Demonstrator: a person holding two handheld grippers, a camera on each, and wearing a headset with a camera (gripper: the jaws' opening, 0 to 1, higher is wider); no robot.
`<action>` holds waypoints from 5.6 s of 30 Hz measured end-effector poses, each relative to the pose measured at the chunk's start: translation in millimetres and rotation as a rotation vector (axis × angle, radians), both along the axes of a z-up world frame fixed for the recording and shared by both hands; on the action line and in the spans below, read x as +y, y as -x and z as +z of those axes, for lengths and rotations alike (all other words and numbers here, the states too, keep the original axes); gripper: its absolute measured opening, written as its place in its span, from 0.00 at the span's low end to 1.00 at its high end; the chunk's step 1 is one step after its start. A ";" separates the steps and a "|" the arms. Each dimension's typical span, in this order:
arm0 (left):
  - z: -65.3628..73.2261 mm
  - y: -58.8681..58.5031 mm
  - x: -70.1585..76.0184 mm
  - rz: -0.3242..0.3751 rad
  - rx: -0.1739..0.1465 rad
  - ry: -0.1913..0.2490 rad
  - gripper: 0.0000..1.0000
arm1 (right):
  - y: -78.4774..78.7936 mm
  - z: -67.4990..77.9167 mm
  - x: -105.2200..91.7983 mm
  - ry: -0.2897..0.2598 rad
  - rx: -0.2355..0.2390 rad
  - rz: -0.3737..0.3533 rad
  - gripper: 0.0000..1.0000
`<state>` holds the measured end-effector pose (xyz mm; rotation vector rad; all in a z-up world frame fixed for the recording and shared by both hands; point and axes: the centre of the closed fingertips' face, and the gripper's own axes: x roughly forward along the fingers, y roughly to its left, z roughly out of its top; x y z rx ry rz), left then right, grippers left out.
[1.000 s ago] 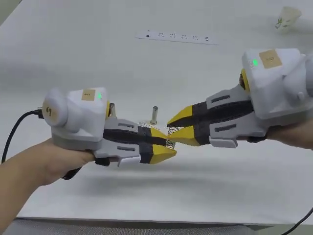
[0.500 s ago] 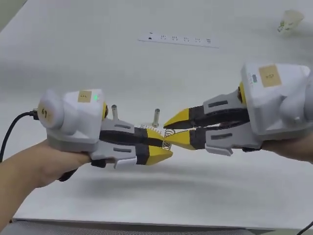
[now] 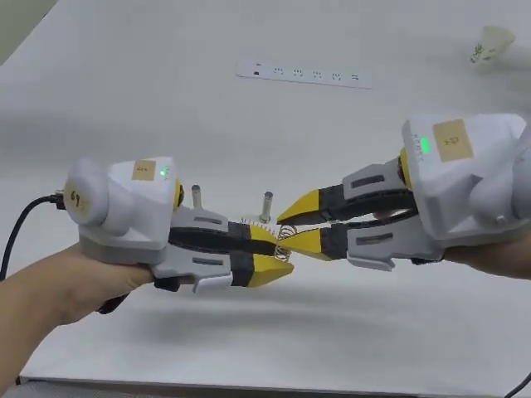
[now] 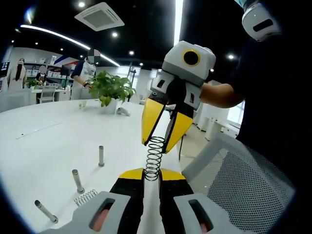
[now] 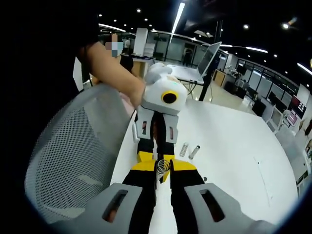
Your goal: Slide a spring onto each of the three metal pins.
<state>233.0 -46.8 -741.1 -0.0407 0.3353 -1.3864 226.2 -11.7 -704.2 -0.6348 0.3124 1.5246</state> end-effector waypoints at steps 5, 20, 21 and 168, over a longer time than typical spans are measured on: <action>0.4 0.5 -0.3 0.002 0.009 -0.002 0.05 | -0.7 -0.2 0.2 0.011 -0.011 0.004 0.07; -2.9 -11.2 12.8 0.078 -0.004 -0.025 0.26 | -12.6 -3.4 -3.4 0.017 -0.022 -0.027 0.07; -3.7 -11.8 14.5 0.083 -0.007 -0.030 0.28 | -14.0 -4.5 -4.1 0.018 -0.021 -0.029 0.07; -11.2 -43.4 147.1 0.461 -0.009 -0.114 0.98 | -133.9 -61.9 -88.2 0.123 -0.038 -0.435 0.07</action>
